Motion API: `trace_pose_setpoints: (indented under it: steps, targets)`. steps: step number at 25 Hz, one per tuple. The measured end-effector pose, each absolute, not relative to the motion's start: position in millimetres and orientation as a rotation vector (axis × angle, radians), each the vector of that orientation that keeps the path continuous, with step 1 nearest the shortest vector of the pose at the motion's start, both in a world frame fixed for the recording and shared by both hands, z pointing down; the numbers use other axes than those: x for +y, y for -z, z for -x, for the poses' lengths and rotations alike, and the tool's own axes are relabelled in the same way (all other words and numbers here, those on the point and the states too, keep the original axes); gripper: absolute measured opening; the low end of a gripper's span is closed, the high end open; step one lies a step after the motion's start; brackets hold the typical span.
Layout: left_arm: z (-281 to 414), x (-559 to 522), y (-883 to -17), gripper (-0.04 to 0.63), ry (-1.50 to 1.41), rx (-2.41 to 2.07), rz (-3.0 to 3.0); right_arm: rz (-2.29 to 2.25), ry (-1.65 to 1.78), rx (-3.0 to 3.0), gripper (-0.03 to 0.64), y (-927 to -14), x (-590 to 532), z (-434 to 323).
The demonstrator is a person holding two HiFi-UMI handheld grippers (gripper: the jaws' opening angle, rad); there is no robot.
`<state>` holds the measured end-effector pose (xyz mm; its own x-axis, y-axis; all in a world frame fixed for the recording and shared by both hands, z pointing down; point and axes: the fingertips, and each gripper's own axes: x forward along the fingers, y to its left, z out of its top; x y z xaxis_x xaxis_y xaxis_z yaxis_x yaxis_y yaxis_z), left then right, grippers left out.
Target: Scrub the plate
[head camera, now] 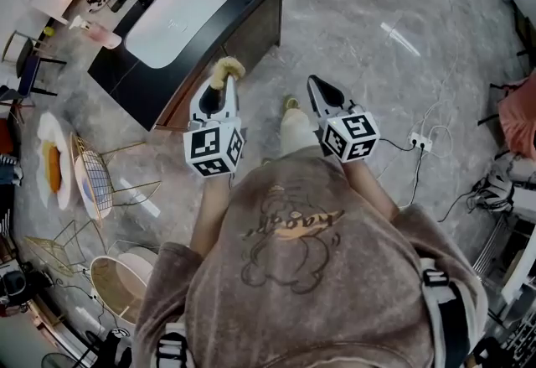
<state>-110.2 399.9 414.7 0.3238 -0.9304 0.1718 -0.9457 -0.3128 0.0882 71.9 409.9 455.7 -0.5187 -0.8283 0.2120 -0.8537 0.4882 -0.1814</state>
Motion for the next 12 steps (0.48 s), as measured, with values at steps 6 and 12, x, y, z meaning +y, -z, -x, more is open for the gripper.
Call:
trace_pose_setpoints:
  steps: [6, 12]
  targets:
    - [119.4, 365.5, -422.7, 0.075, -0.133, -1.724, -2.410, -1.482, -0.396, -2.631, 0.000, -459.5, 371.0, -59.1]
    - [122.7, 297.0, -424.9, 0.074, -0.124, -1.708, -2.420, -1.440, -0.422, -2.644, 0.000, -467.4, 293.3, -46.2]
